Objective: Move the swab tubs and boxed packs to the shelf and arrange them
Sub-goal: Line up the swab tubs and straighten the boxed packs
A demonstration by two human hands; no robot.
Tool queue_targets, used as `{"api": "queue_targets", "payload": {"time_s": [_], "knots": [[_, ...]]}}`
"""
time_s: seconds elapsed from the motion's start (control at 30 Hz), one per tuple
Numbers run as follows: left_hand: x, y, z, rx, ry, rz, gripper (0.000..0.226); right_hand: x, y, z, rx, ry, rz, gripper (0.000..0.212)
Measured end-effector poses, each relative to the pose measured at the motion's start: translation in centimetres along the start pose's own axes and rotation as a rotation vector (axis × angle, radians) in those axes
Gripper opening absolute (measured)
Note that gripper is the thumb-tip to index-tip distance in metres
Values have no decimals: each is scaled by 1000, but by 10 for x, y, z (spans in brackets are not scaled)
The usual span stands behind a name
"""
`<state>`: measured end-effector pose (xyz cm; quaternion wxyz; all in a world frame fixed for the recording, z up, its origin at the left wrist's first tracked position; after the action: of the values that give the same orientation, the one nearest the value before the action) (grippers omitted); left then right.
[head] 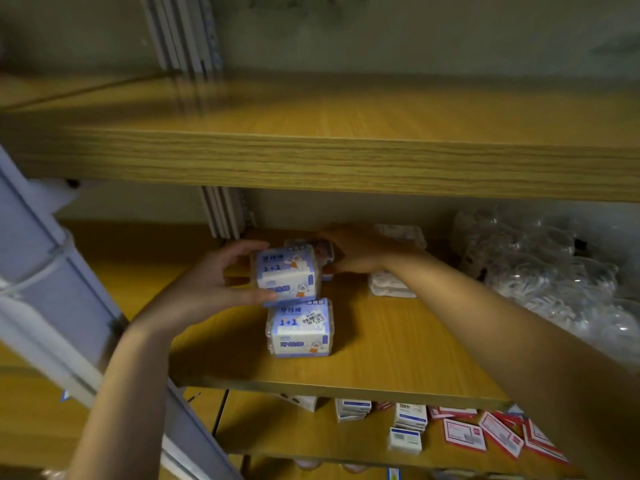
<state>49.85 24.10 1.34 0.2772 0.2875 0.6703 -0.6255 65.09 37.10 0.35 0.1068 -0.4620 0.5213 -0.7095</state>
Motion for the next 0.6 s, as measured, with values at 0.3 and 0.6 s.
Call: {"api": "queue_targets", "payload": {"time_s": [0.3,0.6], "knots": [[-1,-2,-18,-122,13,49,60,-28,-7,-11,-188,93,99,49],[6,-4,-68,-211,-41,8,55,-42,-9,-27,-296,132,32,37]]}}
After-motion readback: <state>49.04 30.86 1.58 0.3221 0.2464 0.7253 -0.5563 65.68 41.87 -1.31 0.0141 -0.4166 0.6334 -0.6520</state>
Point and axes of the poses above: each hand's wrist, its own z-axis away from the middle knuckle, its own y-axis out of the palm, x = y × z, the point moved 5 cm from there along -z, towards the middle knuckle, and after that the axes turned 14 degrees about -z, right-handed, at the moved point
